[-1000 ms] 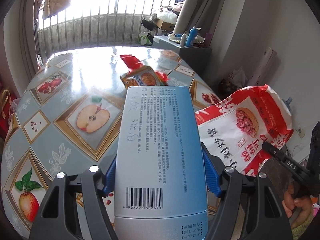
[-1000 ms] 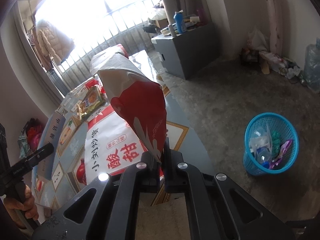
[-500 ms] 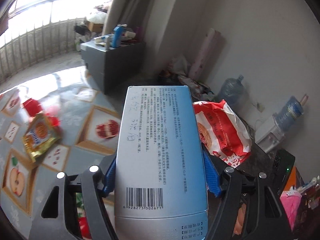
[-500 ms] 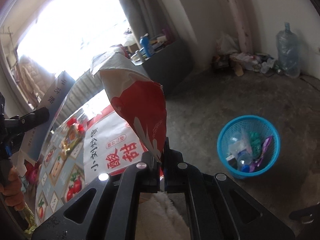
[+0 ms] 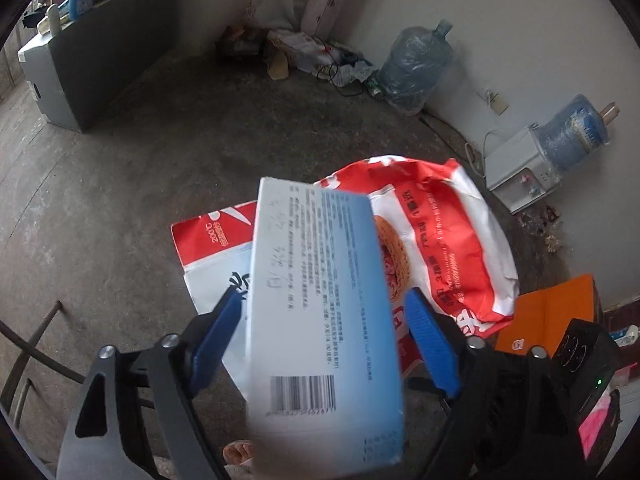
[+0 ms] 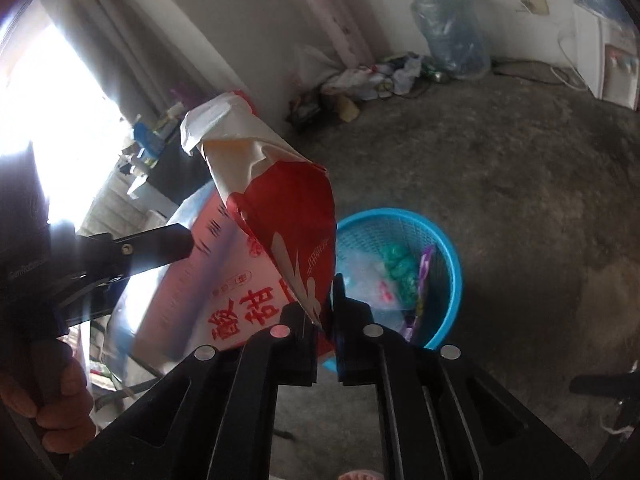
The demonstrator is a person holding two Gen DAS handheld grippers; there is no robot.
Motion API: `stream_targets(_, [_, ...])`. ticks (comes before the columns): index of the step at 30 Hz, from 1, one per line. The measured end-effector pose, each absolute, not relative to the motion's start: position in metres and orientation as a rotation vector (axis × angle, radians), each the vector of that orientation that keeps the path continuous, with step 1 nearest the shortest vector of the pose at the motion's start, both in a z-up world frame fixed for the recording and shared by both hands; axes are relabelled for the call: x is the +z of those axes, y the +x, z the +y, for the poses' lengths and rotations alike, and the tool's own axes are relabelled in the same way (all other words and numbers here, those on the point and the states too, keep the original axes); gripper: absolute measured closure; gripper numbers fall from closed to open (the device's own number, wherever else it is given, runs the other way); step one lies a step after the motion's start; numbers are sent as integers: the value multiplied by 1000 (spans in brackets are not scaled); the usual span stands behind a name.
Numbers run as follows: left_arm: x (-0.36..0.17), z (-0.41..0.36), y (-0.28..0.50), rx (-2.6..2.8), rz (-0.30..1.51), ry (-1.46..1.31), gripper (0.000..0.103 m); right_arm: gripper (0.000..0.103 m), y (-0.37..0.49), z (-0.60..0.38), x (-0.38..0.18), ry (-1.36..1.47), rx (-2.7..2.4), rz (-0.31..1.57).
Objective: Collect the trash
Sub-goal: 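Open both grippers to drop the box and snack bag in, then move both grippers back over the table toward the wrappers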
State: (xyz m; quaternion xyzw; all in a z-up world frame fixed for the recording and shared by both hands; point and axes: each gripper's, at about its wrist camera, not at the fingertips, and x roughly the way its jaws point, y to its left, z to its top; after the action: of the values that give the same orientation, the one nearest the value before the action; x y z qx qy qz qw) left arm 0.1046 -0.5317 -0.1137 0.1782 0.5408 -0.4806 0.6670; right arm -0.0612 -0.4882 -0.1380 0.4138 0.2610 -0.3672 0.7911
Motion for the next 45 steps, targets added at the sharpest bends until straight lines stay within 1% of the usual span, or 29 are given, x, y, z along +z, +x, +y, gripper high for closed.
stream_targets(1, [-129, -542, 106, -1068, 1230, 441, 13, 69, -56, -501, -156, 914, -787, 589])
stream_targets(2, [-144, -549, 109, -1034, 1243, 482, 13, 48, -50, -513, -180, 943, -777, 616])
stream_targets(4, [-164, -546, 117, -938, 1262, 521, 13, 47, -46, -529, -219, 971, -794, 690])
stream_targets(6, [-166, -529, 130, -890, 1300, 467, 13, 47, -53, -537, -243, 1029, -849, 734])
stream_targets(8, [-158, -517, 136, -884, 1321, 405, 13, 47, -68, -534, -248, 1092, -857, 676])
stream_targets(10, [-145, -509, 139, -890, 1277, 396, 13, 47, -77, -527, -242, 1083, -870, 644])
stream_targets(14, [-113, -491, 129, -901, 1163, 403, 13, 47, -89, -516, -226, 1073, -906, 593])
stream_targets(20, [-66, -448, 124, -934, 1093, 319, 13, 47, -93, -504, -185, 979, -924, 535])
stream_targets(25, [-19, -400, 112, -966, 959, 311, 13, 39, -79, -474, -137, 838, -902, 506])
stream_targets(27, [-3, -374, 110, -963, 924, 298, 13, 33, -68, -459, -117, 782, -853, 504])
stream_targets(30, [16, -329, 109, -935, 877, 280, 13, 29, -47, -434, -92, 694, -763, 528])
stream_targets(35, [30, -250, 113, -824, 817, 249, 13, 29, -17, -398, -62, 571, -615, 563])
stream_targets(45, [34, -95, 147, -540, 780, 138, 13, 29, 28, -347, -33, 412, -387, 588])
